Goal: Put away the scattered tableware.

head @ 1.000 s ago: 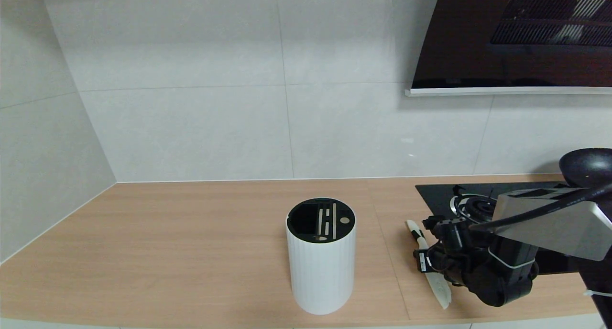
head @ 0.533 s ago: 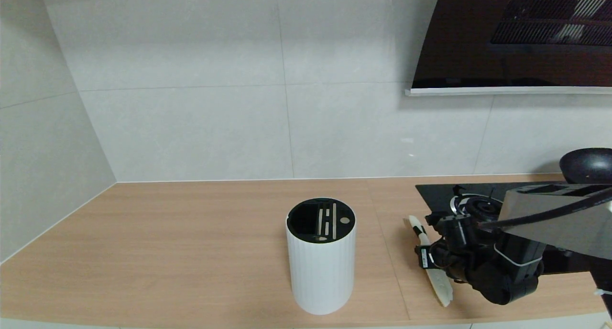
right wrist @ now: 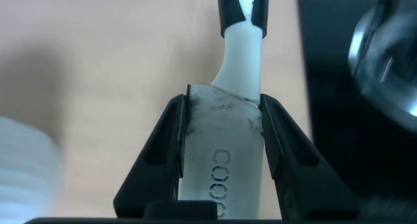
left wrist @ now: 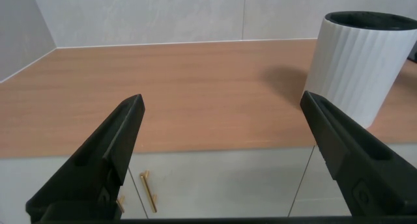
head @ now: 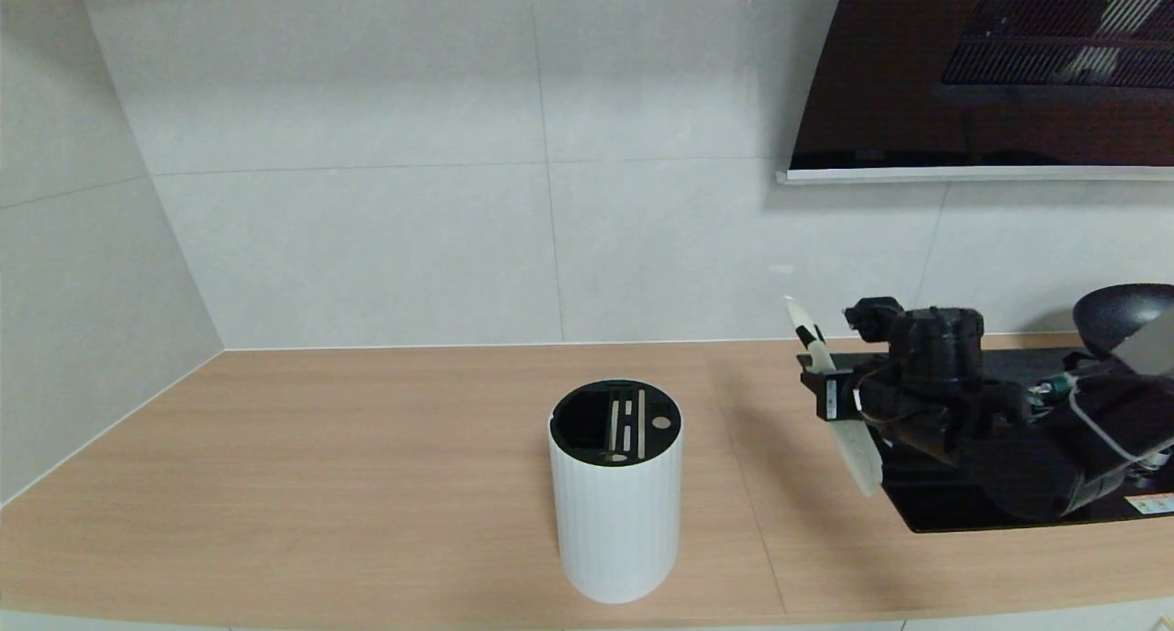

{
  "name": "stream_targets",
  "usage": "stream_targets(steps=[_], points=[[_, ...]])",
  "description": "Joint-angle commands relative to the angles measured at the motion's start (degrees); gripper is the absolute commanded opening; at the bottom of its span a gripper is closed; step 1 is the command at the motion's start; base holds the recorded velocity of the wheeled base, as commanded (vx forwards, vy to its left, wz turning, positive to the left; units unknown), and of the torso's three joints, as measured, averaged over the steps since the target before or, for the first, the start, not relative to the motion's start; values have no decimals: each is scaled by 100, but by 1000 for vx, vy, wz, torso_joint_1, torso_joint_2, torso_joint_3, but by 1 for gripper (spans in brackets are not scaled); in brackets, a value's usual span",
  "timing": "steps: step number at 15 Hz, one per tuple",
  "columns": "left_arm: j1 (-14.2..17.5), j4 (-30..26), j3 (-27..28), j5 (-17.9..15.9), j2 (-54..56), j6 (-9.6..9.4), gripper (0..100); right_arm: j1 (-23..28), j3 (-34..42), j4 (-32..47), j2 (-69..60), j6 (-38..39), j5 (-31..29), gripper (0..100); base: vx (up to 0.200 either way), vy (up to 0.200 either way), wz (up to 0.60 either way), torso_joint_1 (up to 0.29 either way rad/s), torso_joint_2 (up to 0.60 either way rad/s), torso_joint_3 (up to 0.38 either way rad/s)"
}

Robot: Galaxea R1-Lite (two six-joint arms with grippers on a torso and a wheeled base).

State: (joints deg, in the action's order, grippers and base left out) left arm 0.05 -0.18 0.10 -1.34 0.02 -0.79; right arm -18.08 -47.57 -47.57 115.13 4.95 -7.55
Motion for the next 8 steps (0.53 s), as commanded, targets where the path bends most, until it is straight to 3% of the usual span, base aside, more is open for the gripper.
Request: stream_targets(steps=[1,3,4,5,6,7,8], points=[[4,36,-1,-7,-2,-26,100,-398,-745,485,-913,-55,69,0,0,0,0,0,0,0],[-14,317,315,-288,-29,79,100,-697,-877,512,-1150,-55,69,0,0,0,0,0,0,0],[-137,45,983,-1255,-468,246,100,-1005,-1018,520,-1309,-55,78,0,0,0,0,0,0,0],[-163,-131,1194,-1580,-697,255,100,-1110,-1035,520,-1353,-55,78,0,0,0,0,0,0,0],[-181,-676,1933,-2687,-1743,246,100,-1506,-1053,520,-1441,-55,78,0,0,0,0,0,0,0],[-181,-694,2355,-3320,-2622,255,100,-1725,-1044,512,-1458,-64,78,0,0,0,0,0,0,0],[-181,-685,2776,-3698,-3404,264,100,-1901,-1009,485,-1467,-64,51,0,0,0,0,0,0,0]])
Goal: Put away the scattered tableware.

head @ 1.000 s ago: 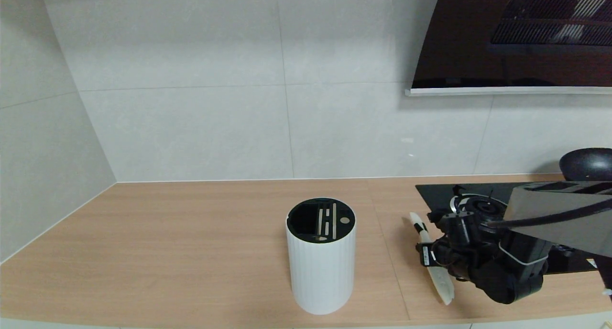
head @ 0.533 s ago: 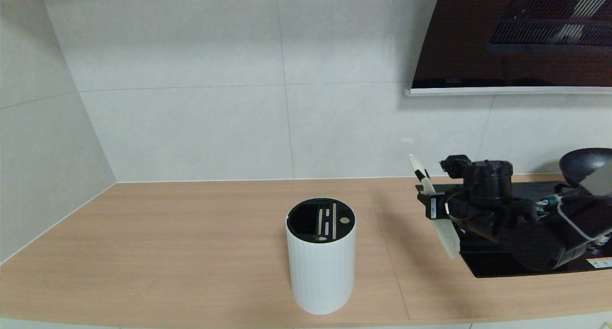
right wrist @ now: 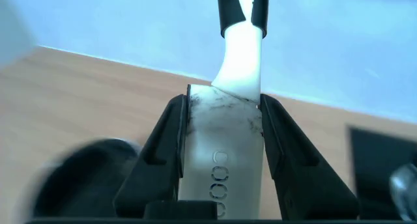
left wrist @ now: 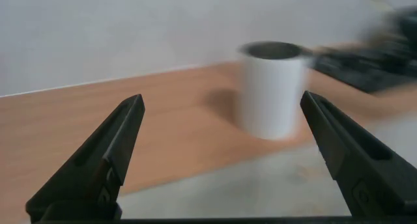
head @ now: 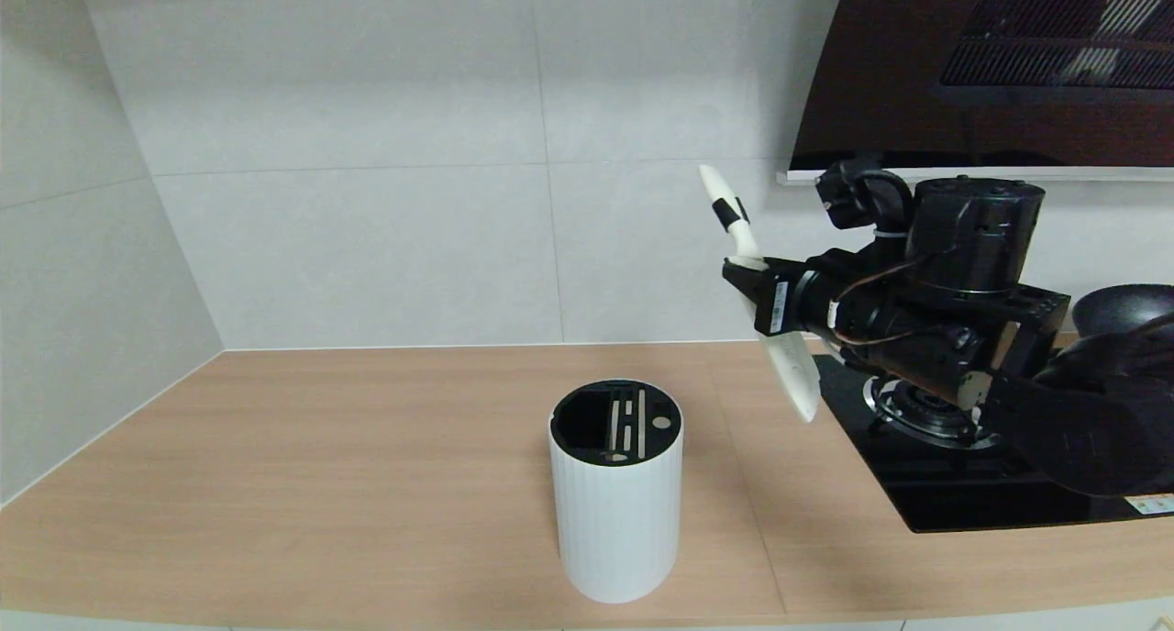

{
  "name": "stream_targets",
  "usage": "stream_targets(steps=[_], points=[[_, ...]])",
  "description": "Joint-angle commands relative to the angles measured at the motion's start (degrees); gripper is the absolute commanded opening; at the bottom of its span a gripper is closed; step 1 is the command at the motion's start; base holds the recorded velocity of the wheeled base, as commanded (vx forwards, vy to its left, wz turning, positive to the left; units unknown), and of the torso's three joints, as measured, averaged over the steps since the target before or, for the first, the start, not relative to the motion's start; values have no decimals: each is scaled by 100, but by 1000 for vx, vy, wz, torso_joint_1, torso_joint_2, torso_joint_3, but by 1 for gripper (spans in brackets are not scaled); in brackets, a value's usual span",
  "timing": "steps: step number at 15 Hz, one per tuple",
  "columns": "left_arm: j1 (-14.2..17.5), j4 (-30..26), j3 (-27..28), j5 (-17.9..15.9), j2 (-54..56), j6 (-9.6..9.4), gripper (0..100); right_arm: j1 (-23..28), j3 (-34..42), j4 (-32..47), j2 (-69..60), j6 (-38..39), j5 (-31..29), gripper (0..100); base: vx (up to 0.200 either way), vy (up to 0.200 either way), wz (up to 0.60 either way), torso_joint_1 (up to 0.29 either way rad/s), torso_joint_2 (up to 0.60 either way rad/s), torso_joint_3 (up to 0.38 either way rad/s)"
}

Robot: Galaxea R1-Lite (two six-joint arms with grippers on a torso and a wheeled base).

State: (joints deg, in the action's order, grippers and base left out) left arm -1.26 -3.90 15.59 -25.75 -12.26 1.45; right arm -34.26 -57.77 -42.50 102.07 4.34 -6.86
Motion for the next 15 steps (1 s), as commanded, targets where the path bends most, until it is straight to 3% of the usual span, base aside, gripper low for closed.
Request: stream_targets(steps=[1,2,3,6,8,10,11,13,14,15], points=[[-77,-252,1710,-1424,-3010,83,100,-450,47,-31,-188,-3,-34,0,0,0,0,0,0,0],[-288,-76,2132,-1451,-3722,294,100,-609,108,-31,-223,5,-43,0,0,0,0,0,0,0],[-683,267,2431,-1451,-4258,699,100,-740,170,-22,-240,5,-43,0,0,0,0,0,0,0],[-1852,2165,2501,-1416,-5216,2518,100,-1224,258,5,-232,14,-61,0,0,0,0,0,0,0],[-2133,3299,2413,-1389,-5849,3555,100,-1329,293,-39,-240,32,-70,0,0,0,0,0,0,0],[-2212,4073,2378,-1354,-6244,4249,100,-1452,363,-83,-249,41,-70,0,0,0,0,0,0,0],[-2291,4424,2282,-1257,-6394,4504,100,-1479,398,-119,-258,32,-70,0,0,0,0,0,0,0],[-2362,4855,2176,-1020,-6719,4583,100,-1593,460,-154,-328,32,-105,0,0,0,0,0,0,0],[-2371,5163,2194,-669,-7071,4583,100,-1716,477,-154,-337,32,-122,0,0,0,0,0,0,0],[-2371,5180,2194,-642,-7088,4575,100,-1725,477,-154,-337,32,-122,0,0,0,0,0,0,0]])
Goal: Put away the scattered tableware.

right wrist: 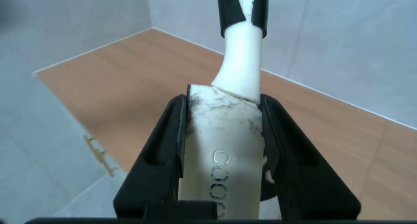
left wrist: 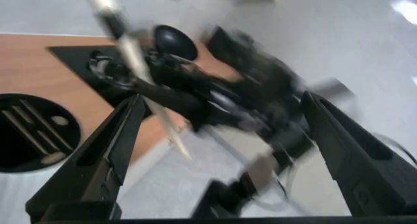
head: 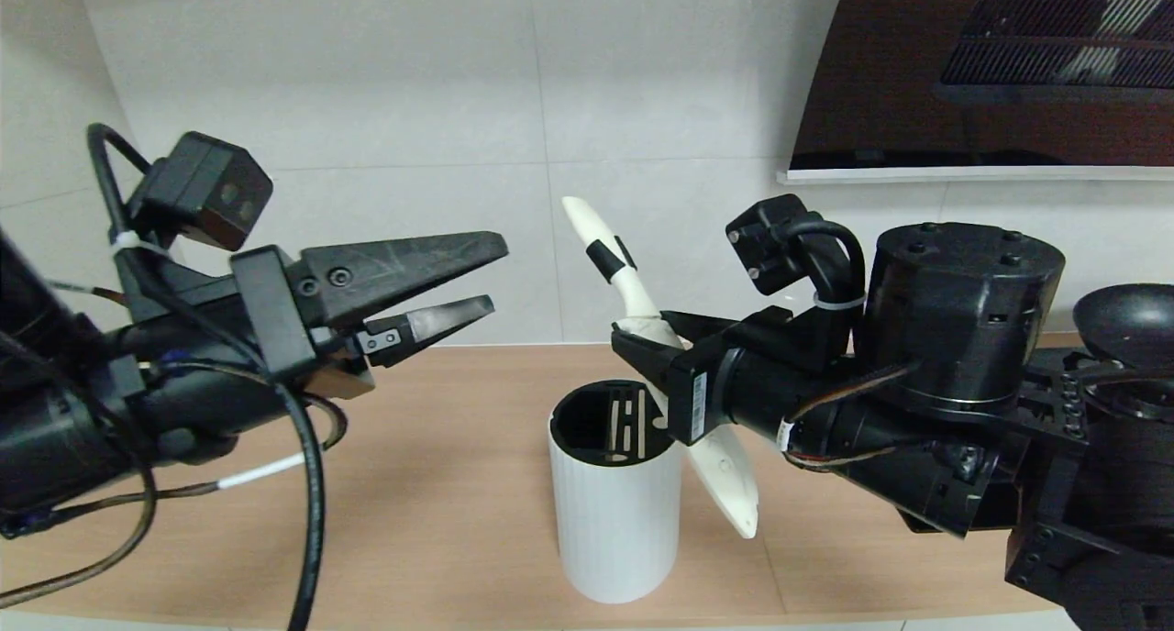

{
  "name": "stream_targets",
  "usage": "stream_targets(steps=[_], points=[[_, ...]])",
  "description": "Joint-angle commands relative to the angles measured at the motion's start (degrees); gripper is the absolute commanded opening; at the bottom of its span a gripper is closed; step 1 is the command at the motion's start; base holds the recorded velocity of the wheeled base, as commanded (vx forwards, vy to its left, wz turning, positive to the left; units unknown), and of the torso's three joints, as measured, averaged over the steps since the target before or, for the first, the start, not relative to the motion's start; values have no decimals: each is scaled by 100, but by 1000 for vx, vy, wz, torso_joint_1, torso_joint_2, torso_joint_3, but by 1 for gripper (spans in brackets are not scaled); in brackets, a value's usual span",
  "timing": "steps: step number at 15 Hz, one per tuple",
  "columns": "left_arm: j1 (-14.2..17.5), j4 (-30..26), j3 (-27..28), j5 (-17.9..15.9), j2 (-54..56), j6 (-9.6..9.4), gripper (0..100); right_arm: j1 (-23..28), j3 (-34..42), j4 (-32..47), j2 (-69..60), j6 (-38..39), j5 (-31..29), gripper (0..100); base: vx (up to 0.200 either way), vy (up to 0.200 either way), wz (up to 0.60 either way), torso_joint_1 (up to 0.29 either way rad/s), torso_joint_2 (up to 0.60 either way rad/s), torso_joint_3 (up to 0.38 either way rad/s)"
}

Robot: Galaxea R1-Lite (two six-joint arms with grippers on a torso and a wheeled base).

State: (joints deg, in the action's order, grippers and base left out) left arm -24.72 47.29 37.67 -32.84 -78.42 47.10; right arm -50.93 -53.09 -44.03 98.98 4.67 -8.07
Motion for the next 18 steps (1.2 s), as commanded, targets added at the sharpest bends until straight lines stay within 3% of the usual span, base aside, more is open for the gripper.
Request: stream_targets(steps=[1,2,6,8,12,15,18], points=[[-226,299,-14,454,-692,0,100,-198,-17,0,-19,8,-107,0,0,0,0,0,0,0],[-402,360,-14,700,-824,-17,100,-286,-26,0,-1,8,-204,0,0,0,0,0,0,0],[-692,852,-67,929,-1087,-17,100,-576,-8,9,78,148,-213,0,0,0,0,0,0,0],[-709,1011,-40,1148,-1202,-26,100,-628,-8,0,184,157,-213,0,0,0,0,0,0,0],[-709,1028,-14,1236,-1263,-43,100,-681,9,0,175,183,-239,0,0,0,0,0,0,0],[-701,1037,-14,1447,-1369,-351,100,-743,18,0,175,183,-300,0,0,0,0,0,0,0],[-683,1116,21,1553,-1404,-360,100,-751,44,0,140,175,-371,0,0,0,0,0,0,0]])
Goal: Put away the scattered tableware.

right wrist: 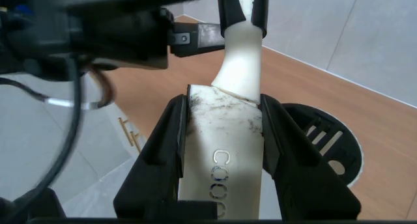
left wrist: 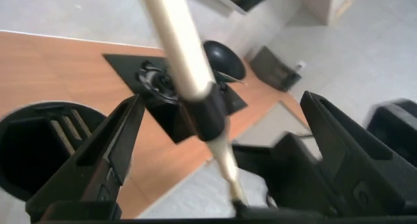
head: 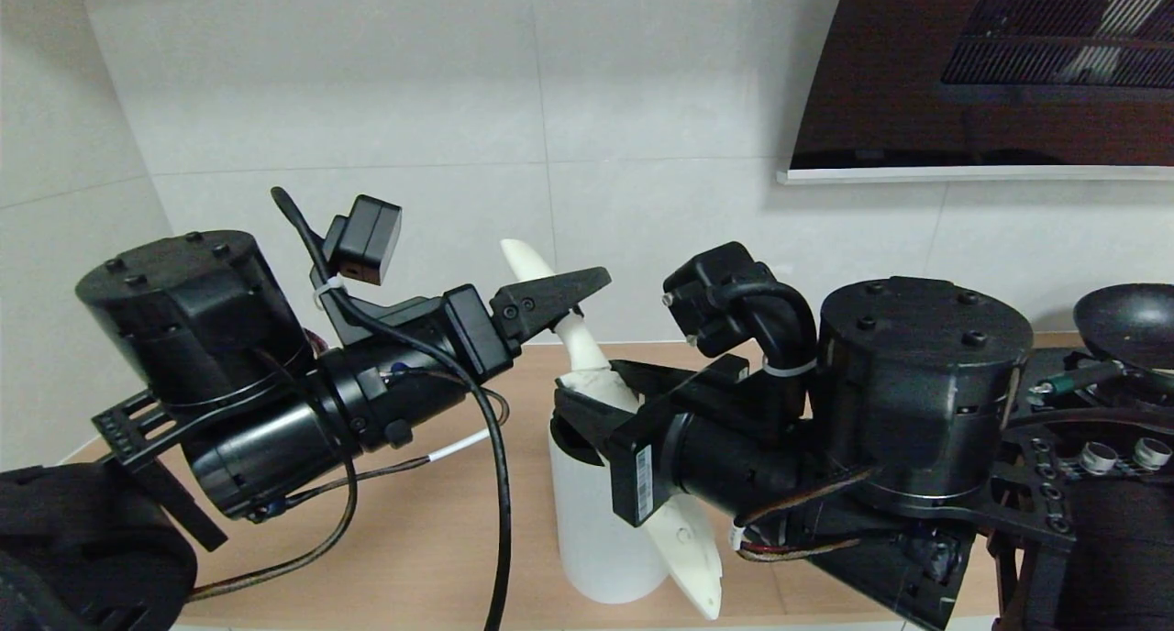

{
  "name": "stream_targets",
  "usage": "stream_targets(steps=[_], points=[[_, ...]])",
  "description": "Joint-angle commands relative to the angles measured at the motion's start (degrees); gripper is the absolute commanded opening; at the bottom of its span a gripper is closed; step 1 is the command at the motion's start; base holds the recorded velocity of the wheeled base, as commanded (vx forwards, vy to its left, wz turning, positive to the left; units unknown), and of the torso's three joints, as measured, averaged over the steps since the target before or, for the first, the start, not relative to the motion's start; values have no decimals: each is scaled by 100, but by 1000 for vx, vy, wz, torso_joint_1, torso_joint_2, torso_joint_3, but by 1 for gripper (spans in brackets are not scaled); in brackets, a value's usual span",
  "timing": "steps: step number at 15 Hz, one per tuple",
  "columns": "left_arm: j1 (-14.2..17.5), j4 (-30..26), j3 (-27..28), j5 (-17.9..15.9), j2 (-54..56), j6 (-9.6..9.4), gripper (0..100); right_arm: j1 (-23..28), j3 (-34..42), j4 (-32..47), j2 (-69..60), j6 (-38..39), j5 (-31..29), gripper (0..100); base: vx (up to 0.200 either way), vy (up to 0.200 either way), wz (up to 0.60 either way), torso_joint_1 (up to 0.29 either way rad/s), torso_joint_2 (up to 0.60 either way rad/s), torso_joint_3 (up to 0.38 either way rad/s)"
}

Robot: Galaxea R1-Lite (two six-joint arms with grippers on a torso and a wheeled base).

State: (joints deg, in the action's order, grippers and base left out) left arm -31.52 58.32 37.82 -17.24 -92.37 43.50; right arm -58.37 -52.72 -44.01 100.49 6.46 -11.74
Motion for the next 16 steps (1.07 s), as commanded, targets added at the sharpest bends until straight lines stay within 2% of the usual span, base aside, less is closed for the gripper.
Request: stream_targets(steps=[1,6,7,16], points=[[-3,13,7,-8,8,1,100,-8,8,-3,-20,-4,-4,0,0,0,0,0,0,0],[6,13,7,1,-44,1,100,-25,17,-3,-20,-4,-4,0,0,0,0,0,0,0],[6,4,7,1,-44,1,0,-61,17,-3,-20,4,-4,0,0,0,0,0,0,0],[6,13,-11,-8,-36,-8,0,-96,52,-11,-73,4,-13,0,0,0,0,0,0,0]])
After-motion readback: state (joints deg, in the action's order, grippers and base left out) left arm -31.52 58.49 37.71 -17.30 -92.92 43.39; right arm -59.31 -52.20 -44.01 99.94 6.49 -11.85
